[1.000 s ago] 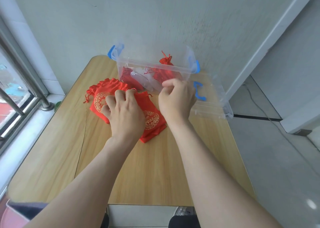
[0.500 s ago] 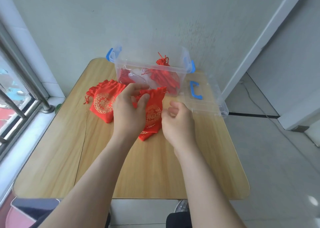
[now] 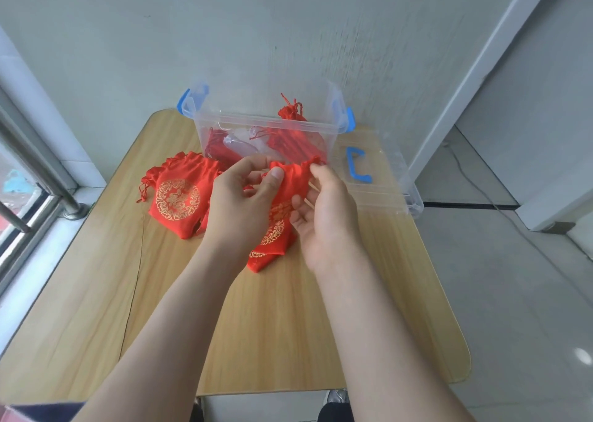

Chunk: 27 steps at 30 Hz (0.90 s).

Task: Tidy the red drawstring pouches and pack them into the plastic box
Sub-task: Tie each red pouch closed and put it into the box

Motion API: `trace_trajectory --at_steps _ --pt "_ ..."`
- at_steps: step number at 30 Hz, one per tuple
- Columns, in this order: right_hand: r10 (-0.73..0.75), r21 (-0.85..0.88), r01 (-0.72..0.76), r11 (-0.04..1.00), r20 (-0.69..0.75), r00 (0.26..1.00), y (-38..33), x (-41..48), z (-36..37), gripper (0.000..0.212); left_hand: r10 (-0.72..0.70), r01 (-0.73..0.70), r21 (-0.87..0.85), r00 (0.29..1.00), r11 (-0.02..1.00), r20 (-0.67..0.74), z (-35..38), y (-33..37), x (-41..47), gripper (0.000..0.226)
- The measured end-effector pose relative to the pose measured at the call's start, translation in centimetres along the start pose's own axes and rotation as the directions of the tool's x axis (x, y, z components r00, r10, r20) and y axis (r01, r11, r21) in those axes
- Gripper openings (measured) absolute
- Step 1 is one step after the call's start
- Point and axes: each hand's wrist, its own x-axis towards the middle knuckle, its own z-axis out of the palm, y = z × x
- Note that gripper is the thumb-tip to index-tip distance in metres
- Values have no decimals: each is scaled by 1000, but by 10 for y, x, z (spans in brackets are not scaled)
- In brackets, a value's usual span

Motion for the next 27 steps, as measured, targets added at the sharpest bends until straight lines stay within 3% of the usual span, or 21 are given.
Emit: trace_trajectory --at_steps 3,6,9,12,22,27 --pt "67 128 -73 989 52 996 -4 1 0 35 24 -24 32 999 999 -22 0 -1 4 9" --pt "49 143 -58 988 67 997 -6 3 -2 20 15 -12 58 998 998 -53 -4 -1 8 11" --pt "19 117 -20 993 7 1000 -6 5 -3 8 -31 40 91 994 995 -106 -6 -3 12 22" --pt "36 94 -32 995 -40 999 -7 7 -3 11 -71 88 99 984 991 -160 -9 -5 14 28" --pt "56 85 -47 995 -107 993 -8 10 -1 20 -49 88 132 961 987 -272 -11 -4 15 17" --pt "10 94 10 996 -208 978 -8 11 -1 15 -94 100 5 946 995 -310 -11 2 11 20"
